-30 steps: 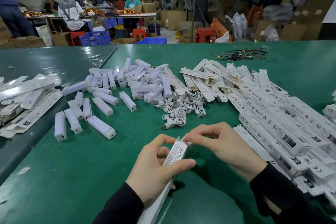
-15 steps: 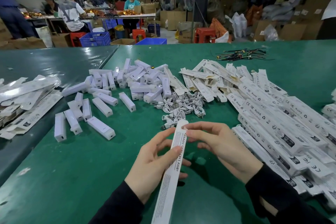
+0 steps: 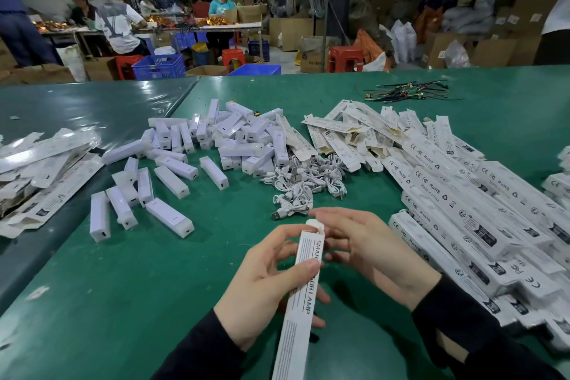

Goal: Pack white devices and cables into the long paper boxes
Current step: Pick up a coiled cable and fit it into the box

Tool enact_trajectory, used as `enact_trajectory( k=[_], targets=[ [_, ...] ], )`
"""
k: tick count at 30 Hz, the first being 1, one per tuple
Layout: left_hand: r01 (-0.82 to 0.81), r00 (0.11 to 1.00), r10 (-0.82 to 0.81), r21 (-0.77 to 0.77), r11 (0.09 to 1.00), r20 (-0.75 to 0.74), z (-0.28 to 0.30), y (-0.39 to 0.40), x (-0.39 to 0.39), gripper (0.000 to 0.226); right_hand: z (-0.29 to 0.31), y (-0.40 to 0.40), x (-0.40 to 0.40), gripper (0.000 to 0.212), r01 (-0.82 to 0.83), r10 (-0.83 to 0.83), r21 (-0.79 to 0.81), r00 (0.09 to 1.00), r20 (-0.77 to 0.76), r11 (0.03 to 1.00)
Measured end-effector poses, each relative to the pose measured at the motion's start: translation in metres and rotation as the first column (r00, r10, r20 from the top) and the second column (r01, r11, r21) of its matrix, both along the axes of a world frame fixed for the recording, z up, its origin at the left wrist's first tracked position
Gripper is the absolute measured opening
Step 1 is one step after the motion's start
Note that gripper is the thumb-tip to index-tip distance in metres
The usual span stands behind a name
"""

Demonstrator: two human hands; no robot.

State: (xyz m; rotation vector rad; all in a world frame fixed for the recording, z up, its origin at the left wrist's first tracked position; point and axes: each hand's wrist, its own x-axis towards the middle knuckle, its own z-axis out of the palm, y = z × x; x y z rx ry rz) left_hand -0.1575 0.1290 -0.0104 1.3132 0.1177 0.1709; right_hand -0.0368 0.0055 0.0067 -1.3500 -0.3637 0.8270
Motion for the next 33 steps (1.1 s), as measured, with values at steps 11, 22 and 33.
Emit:
enact_trajectory(
  k=[11,22,33],
  targets=[
    [0.007,1.0,-0.007,0.01,1.0,0.0,0.002,0.0,0.0,0.041,-0.001,0.0,0.003,0.027,-0.026,0.026,-0.011,0.998,-0.053,1.0],
    [0.023,0.999,-0.023,-0.001,1.0,0.022,0.002,-0.003,0.0,0.037,-0.002,0.001,0.001,0.018,0.06,-0.059,0.0,0.993,-0.101,0.998],
    [0.02,1.0,-0.02,-0.01,1.0,-0.011,0.0,-0.003,0.001,0.031,0.005,-0.002,-0.006,0.013,0.075,-0.069,-0.015,0.973,0.221,0.997]
  ],
)
